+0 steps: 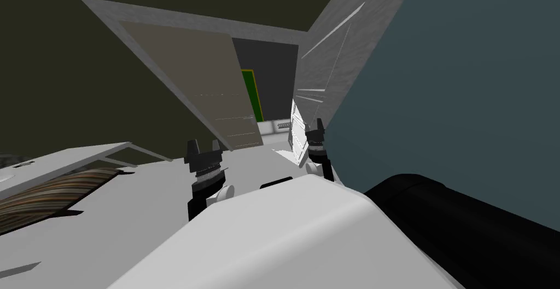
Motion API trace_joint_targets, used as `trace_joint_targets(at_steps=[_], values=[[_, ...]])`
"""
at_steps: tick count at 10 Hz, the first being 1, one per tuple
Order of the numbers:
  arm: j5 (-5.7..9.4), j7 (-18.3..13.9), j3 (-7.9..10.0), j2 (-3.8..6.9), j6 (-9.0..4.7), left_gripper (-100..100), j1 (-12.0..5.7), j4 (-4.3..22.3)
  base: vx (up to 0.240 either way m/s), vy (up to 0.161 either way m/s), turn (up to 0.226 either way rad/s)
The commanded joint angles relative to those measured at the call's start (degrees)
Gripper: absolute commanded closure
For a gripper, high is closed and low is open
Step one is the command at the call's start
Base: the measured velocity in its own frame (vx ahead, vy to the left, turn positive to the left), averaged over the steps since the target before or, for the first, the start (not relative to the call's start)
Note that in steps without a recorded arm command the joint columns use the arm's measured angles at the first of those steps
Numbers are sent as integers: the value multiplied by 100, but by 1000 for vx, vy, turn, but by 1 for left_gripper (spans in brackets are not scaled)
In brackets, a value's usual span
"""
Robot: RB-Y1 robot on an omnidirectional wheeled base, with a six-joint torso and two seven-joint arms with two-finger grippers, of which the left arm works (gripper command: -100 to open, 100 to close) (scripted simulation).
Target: Pull the door open
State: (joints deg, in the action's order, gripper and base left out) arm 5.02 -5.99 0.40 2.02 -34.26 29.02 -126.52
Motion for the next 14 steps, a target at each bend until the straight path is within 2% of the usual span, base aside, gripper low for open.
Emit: trace_joint_targets(at_steps=[1,5,9,11,14], values=[[65,52,19,33,31,-100,-6,78,98,17,-59],[276,222,81,125,131,-100,-25,330,195,30,-91],[600,483,176,241,284,-100,-53,717,188,55,-132],[692,557,203,271,327,-100,-62,826,145,46,-66],[996,801,292,361,471,-100,-89,1189,159,64,-166]])
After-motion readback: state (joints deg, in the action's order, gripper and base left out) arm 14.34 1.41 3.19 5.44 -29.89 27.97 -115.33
